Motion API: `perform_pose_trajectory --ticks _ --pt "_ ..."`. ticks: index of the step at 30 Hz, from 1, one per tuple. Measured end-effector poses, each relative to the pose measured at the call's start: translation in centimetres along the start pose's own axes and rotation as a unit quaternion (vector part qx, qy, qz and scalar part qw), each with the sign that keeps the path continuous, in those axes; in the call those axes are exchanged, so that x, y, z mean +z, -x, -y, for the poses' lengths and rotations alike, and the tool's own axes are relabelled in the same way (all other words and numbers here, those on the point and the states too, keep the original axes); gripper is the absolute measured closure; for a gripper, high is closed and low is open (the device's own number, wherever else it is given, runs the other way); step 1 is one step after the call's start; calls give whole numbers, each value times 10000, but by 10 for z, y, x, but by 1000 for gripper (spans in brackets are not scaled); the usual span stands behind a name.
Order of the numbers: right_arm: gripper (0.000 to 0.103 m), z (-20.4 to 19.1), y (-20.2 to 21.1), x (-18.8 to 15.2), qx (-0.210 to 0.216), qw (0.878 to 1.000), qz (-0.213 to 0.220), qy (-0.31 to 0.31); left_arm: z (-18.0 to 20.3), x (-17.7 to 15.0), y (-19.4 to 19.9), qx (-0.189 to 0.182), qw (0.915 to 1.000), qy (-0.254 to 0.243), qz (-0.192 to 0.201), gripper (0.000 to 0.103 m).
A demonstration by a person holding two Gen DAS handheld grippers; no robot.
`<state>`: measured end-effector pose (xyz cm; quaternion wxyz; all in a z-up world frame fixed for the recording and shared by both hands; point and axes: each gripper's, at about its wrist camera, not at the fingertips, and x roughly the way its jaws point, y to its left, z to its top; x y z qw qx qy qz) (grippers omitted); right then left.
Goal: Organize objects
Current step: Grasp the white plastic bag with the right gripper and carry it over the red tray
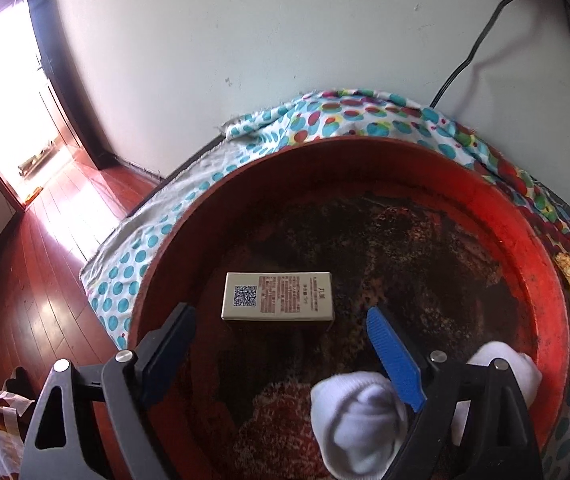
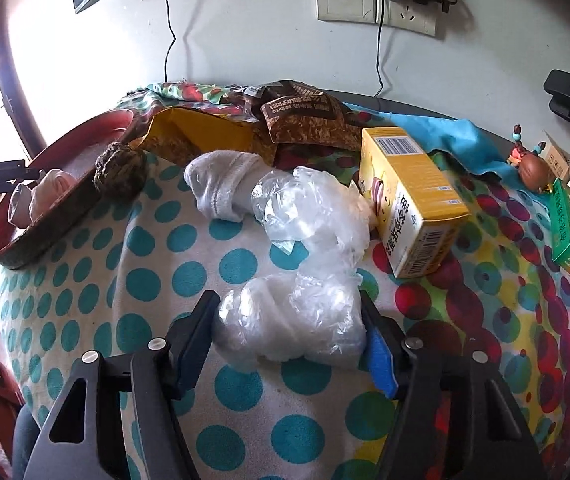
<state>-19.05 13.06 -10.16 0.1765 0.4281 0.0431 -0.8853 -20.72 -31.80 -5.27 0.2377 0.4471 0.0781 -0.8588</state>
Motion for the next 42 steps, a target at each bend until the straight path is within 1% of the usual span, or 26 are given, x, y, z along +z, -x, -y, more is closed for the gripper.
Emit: perform_pose_trajectory --ticks 4,7,10,12,17,22,29,33,39,42 --pt "41 -5 2 -2 1 9999 38 105 2 -11 23 -9 9996 -42 262 14" --pt "42 -9 4 -2 2 9997 110 202 3 -19 38 -27 9993 -56 370 14" --pt "43 -11 11 -3 -55 9993 275 230 4 -25 49 -92 9990 -82 440 14" --pt "43 -16 16 -2 -124 9987 371 341 5 -27 54 -129 9987 -123 481 14" --pt "43 -34 34 13 -52 9974 575 423 4 -30 60 -157 9977 -185 632 14" --pt "43 -79 48 40 60 9932 833 807 -2 -34 63 -259 9970 -133 710 14" --pt "43 -146 44 66 182 9862 944 1351 -13 -40 67 -381 9965 -11 748 14" --pt "43 -179 31 84 306 9835 927 1522 -18 -45 69 -441 9963 38 732 14" --pt "43 -226 3 106 452 9809 824 1702 -25 -54 74 -461 9955 36 833 14" --pt "43 -247 -10 117 407 9780 827 1869 -32 -61 79 -559 9945 144 869 14"
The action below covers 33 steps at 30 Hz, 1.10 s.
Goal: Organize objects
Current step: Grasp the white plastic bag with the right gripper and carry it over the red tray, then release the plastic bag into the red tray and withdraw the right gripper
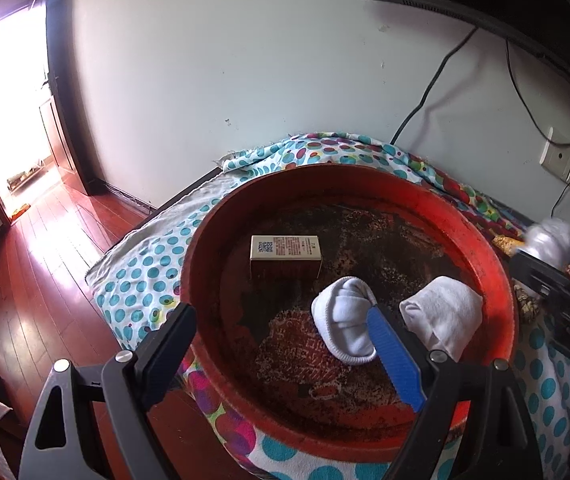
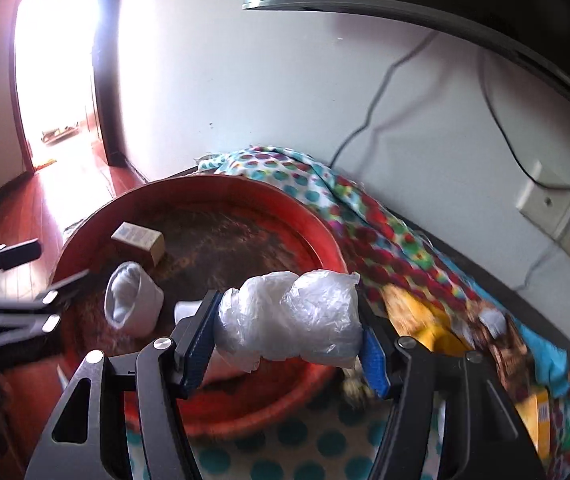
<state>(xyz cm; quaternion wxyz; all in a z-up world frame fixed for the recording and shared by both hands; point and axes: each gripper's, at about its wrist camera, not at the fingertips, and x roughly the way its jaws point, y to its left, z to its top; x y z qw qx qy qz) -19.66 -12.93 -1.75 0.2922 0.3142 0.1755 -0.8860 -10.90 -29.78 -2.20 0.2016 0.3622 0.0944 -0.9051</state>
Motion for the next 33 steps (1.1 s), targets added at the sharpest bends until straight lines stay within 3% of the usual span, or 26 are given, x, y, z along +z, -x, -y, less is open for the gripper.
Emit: perform_pose_trajectory --ticks 6,11,21,26,33 --pt "43 -18 -33 20 161 9998 -90 -98 -14 -18 10 -193 9991 340 -132 14" --pt "43 -39 -60 29 192 9996 -212 33 -1 -19 20 -36 9997 -220 35 14" --pt "43 -59 -102 29 149 9972 -733 31 -27 -19 18 14 9998 182 15 14" --pt "43 -57 -115 28 179 9936 -1111 -29 -29 -21 13 -17 9997 248 -31 14" --pt "43 -61 -114 28 109 9943 -1060 91 -29 -21 14 -65 9995 303 -10 14"
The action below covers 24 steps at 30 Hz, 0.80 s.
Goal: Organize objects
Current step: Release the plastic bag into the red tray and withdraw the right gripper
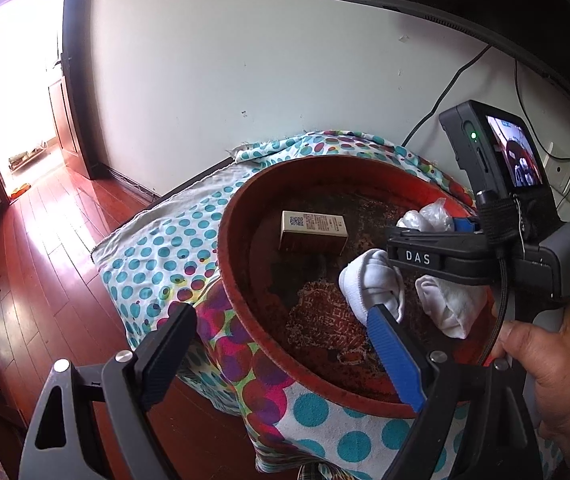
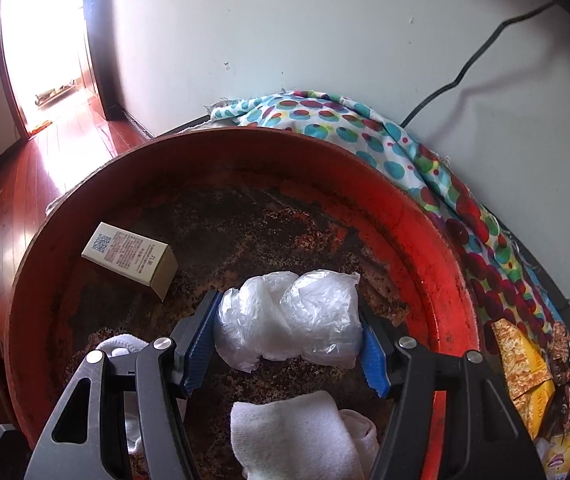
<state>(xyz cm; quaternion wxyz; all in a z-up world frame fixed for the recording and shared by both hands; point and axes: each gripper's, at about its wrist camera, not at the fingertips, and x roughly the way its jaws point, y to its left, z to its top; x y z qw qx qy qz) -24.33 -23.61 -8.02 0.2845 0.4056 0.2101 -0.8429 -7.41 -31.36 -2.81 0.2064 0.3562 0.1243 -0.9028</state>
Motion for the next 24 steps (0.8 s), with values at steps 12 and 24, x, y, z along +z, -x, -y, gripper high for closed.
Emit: perform_pose_trajectory --ticks 12,24 --pt "0 22 45 -2 62 9961 850 -250 0 2 4 62 9999 28 82 14" --pt "0 175 88 -134 -2014 9718 1023 -681 52 -16 21 -345 9979 -388 388 14"
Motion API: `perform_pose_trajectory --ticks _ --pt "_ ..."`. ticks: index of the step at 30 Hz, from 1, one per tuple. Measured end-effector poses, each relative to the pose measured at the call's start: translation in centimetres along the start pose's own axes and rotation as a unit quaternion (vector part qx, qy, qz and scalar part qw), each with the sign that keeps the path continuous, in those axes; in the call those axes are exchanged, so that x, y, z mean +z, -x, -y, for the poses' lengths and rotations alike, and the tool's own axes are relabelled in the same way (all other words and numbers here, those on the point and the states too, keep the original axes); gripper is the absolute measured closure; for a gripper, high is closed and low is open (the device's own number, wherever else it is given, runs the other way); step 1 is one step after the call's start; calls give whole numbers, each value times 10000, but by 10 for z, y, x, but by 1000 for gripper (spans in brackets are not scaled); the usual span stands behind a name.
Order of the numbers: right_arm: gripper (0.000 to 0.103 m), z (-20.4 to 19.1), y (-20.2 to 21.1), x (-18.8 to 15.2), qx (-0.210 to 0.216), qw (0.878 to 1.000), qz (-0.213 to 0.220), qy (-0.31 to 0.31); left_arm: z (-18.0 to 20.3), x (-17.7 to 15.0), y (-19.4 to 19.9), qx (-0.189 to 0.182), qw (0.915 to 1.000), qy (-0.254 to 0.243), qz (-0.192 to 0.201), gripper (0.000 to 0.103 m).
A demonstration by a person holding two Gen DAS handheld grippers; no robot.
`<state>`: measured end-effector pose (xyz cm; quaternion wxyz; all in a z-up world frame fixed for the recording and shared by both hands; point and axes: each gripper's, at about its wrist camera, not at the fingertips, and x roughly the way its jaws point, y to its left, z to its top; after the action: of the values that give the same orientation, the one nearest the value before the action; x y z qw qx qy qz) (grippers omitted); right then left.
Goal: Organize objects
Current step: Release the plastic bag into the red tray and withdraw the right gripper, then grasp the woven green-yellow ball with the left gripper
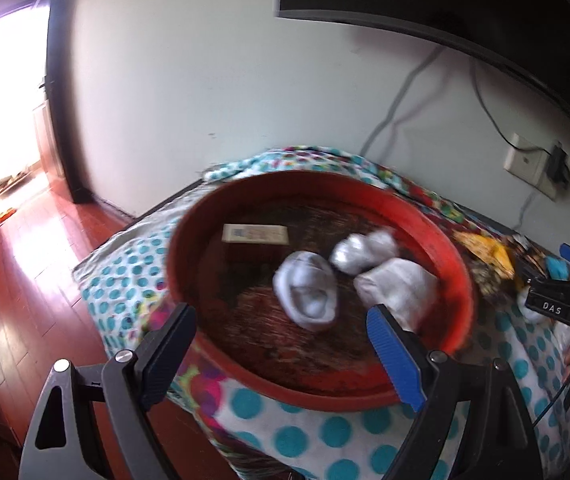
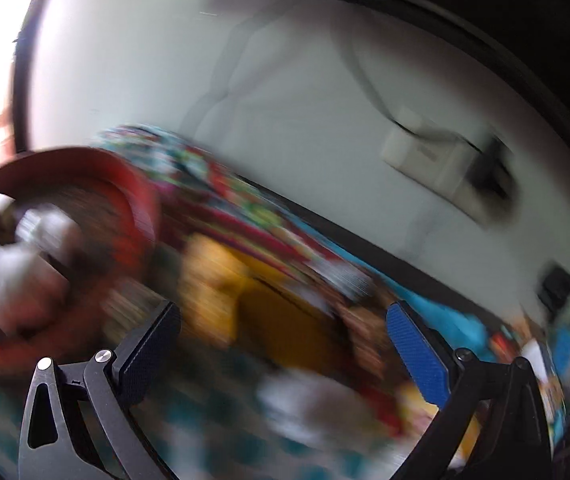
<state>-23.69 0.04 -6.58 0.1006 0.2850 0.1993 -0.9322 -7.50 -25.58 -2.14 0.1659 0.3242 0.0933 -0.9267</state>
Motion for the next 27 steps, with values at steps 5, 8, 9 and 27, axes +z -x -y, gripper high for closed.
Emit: perform_pose_trajectory --ticks 5,8,9,27 --pt "0 88 0 -46 -480 9955 -165 -799 70 -23 10 -641 9961 -585 136 14" --pt "0 121 -3 -62 -686 9908 -213 -1148 108 -35 11 -1028 9918 -747 167 14" --pt "0 128 -1 -68 -686 9902 -230 -1195 118 -37 10 -1085 9913 -735 132 14" --pt "0 166 -2 -81 -469 9780 -316 -2006 215 -12 -66 -1223 9899 -539 -477 14"
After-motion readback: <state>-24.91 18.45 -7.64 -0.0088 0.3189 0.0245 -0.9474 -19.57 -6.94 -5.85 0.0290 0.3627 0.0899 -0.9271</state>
